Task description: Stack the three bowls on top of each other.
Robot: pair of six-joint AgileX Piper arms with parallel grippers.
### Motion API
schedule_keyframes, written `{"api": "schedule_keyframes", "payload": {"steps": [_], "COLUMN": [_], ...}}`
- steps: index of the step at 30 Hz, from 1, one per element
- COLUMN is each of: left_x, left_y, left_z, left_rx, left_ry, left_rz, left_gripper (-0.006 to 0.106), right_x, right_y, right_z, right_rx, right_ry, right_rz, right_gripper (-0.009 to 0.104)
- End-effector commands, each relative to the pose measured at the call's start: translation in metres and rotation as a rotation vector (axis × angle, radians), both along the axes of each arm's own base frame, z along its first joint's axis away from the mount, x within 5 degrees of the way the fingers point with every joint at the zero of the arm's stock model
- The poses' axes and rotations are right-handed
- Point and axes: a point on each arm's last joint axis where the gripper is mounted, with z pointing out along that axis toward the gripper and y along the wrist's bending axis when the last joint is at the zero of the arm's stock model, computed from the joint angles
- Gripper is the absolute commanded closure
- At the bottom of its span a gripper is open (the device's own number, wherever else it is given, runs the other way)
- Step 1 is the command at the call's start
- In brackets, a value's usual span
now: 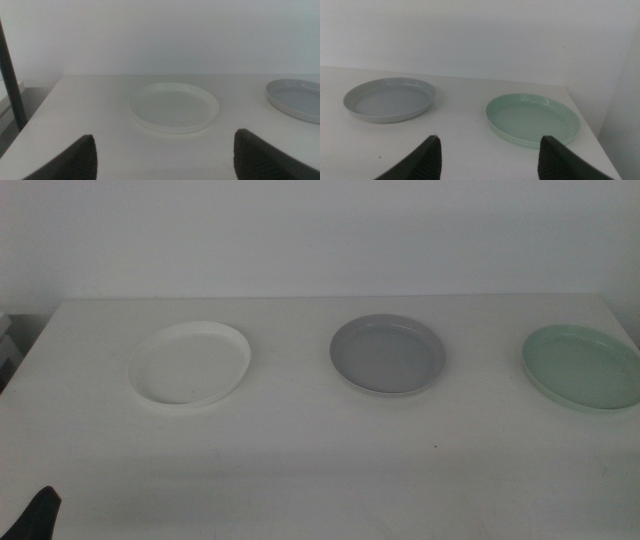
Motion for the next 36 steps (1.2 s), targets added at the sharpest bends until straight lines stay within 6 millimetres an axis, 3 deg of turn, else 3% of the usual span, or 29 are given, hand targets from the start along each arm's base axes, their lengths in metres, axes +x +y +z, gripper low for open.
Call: {"api": "schedule_keyframes", "payload": {"steps": [1, 8, 15, 23, 31, 36], "left_x": [-0.001, -0.001, -0.001, -0.001, -0.001, -0.001], "left_y": [0.001, 0.001, 0.001, 0.001, 0.001, 0.001], "left_z": [0.01, 0.01, 0.01, 0.01, 0.01, 0.01], "left_rx": [-0.022, -0.022, -0.022, -0.022, -0.022, -0.022], "left_ry": [-0.096, -0.096, -0.096, -0.096, -0.096, -0.096], "left_rz": [0.006, 0.006, 0.006, 0.006, 0.006, 0.006], "left_gripper": [-0.004, -0.004, -0.004, -0.004, -0.004, -0.004], "right_x": [-0.003, 0.006, 0.039, 0.099, 0.174, 0.227], "right_y": [0.0, 0.0, 0.002, 0.007, 0.013, 0.018], "right_z": [0.021, 0.065, 0.109, 0.151, 0.189, 0.196], "right_rx": [-0.003, -0.008, 0.004, 0.11, 0.093, 0.114], "right_ry": [-0.103, 0.01, 0.081, 0.198, 0.39, 0.525], "right_rz": [0.002, -0.002, 0.0, -0.003, 0.008, 0.019], "right_gripper": [0.046, 0.046, 0.046, 0.046, 0.046, 0.046]}}
